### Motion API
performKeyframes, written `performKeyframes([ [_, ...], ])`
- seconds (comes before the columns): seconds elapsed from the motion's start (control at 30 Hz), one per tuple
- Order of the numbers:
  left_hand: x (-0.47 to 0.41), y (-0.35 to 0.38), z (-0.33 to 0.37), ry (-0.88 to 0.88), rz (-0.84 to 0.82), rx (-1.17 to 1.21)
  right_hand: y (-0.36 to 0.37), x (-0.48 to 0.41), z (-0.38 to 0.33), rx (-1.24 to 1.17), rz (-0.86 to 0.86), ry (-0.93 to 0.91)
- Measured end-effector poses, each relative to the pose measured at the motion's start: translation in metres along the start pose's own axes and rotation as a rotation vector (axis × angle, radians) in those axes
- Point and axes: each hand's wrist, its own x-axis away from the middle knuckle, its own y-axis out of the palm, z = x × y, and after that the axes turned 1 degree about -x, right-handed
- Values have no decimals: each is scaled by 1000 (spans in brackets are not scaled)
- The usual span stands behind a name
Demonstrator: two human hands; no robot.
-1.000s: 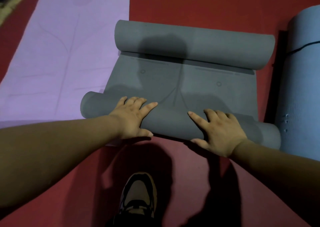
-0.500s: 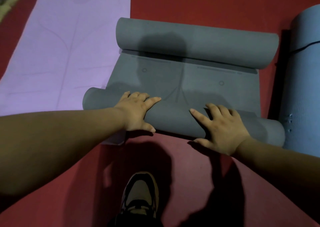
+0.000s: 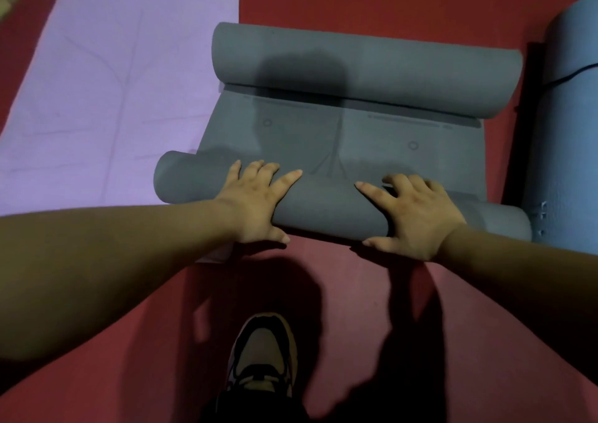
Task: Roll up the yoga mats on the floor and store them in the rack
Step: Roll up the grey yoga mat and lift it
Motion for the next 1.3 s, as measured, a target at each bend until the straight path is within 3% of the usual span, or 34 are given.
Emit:
performKeyframes([
  [0.13, -11, -11, -3, 14, -24, 9, 11, 9, -5, 65, 121, -62],
  [0.27, -13, -13, 1, -4, -23, 0, 12, 5, -7, 78, 91, -12],
  [0.43, 6, 9, 10, -23, 94, -12, 13, 0, -3, 74, 56, -5],
  [0.53, 2, 4, 4, -5, 61, -38, 13, -3, -2, 63, 43, -7],
  [0.73, -13, -8, 0, 12, 43, -82, -8, -14, 8, -33, -84, -43],
  [0.83, -4, -8, -6, 72, 46, -78, -9, 1, -5, -190, -153, -55],
  [1.0, 56, 20, 8, 212, 24, -11, 7, 63, -32, -422, -348, -122],
  [1.13, 100, 49, 25, 273, 102, 13, 15, 95, -51, -509, -441, -172],
  [1.23, 89, 37, 22, 230, -94, 20, 9, 86, -50, -517, -493, -134],
  [1.3, 80, 31, 20, 231, -137, 55, 3, 86, -53, -465, -481, -125],
])
